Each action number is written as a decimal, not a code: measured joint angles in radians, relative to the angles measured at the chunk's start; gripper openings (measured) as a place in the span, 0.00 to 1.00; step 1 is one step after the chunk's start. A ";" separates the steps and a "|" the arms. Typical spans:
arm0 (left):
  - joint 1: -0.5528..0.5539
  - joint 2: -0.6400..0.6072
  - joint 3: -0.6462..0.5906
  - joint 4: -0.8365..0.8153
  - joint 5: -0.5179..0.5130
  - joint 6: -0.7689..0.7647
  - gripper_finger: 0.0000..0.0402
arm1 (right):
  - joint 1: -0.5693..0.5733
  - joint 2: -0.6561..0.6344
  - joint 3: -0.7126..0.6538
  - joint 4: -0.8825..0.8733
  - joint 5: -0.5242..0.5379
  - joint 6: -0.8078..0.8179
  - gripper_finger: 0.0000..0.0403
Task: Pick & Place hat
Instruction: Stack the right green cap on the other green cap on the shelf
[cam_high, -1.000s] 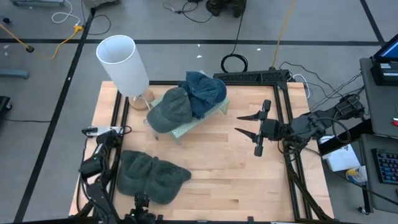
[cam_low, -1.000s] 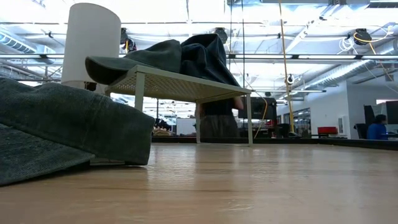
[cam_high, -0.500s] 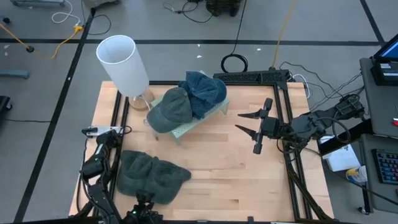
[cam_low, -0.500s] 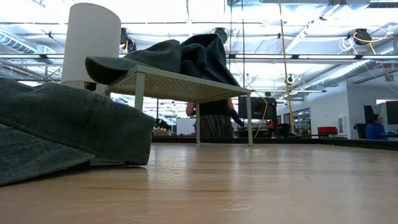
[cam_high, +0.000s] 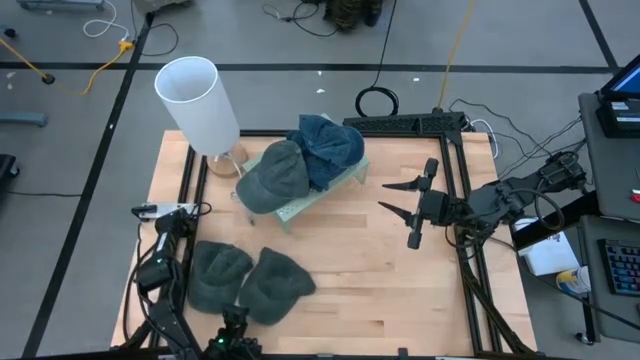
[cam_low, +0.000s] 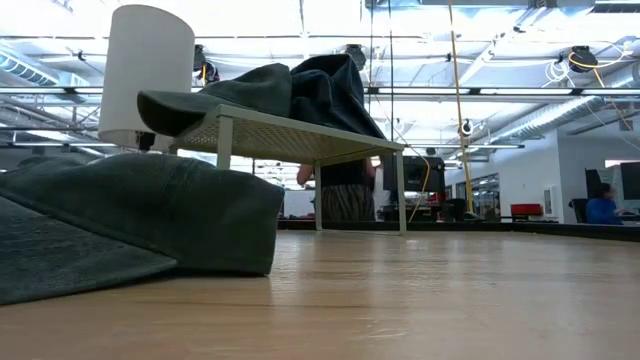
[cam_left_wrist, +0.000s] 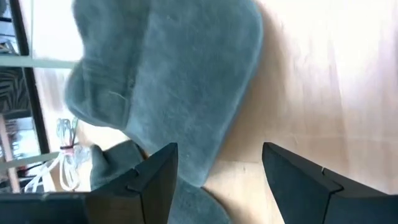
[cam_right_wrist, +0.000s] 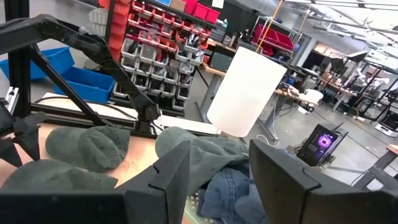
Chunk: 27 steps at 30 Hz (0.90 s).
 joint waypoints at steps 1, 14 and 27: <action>-0.001 -0.004 0.005 -0.001 -0.009 -0.002 0.59 | 0.000 0.000 0.000 0.000 -0.001 0.000 0.39; 0.036 -0.001 -0.065 0.003 -0.109 0.034 0.59 | 0.000 0.000 0.000 -0.001 -0.003 -0.045 0.39; 0.140 0.000 -0.144 0.028 -0.066 0.061 0.59 | 0.000 0.000 0.000 0.000 -0.004 -0.075 0.39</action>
